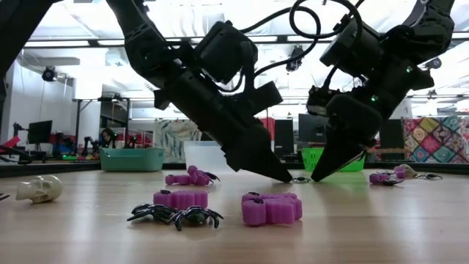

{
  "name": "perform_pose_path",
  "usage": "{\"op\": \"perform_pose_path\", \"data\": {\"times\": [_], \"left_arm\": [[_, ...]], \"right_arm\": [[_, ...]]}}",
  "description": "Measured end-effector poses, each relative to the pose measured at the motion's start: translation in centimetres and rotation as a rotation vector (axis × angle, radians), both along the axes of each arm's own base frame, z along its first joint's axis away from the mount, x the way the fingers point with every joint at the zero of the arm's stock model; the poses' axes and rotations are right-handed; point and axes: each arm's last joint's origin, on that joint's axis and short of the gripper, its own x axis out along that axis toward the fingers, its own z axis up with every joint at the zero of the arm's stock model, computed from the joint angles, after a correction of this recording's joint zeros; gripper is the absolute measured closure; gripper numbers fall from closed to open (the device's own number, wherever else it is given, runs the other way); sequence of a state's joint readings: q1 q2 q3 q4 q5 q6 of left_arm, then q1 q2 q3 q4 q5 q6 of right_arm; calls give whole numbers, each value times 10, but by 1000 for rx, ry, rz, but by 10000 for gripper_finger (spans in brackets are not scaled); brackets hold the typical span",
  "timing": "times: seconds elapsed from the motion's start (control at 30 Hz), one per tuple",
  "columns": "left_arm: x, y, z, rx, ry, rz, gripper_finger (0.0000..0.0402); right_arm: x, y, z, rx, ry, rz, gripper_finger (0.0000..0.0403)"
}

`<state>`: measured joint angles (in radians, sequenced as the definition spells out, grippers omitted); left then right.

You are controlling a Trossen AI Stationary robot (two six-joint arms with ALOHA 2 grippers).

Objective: Sort Halloween decoration
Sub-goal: Put the black spider toy into the green bin

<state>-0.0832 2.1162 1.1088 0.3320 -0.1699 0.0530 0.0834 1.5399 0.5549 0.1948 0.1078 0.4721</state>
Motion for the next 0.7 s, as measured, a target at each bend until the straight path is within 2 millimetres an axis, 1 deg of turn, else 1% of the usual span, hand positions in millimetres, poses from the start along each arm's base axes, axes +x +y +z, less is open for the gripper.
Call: {"op": "perform_pose_path", "data": {"times": [0.2, 0.37, 0.5, 0.63, 0.7], "left_arm": [[2, 0, -5, -12, -25, 16, 402], [3, 1, -5, -8, -51, 35, 402], [3, 1, 1, 0, -59, 29, 402], [2, 1, 19, 6, -91, 30, 402], [-2, 2, 25, 20, -77, 21, 402]], "right_arm": [[7, 1, -5, -4, -6, 6, 394], [8, 1, -4, -13, -8, 15, 394], [9, 1, -3, -20, -18, 22, 394], [10, 1, -2, -45, -38, 19, 394], [10, 1, -2, -50, -39, 20, 394]]}}
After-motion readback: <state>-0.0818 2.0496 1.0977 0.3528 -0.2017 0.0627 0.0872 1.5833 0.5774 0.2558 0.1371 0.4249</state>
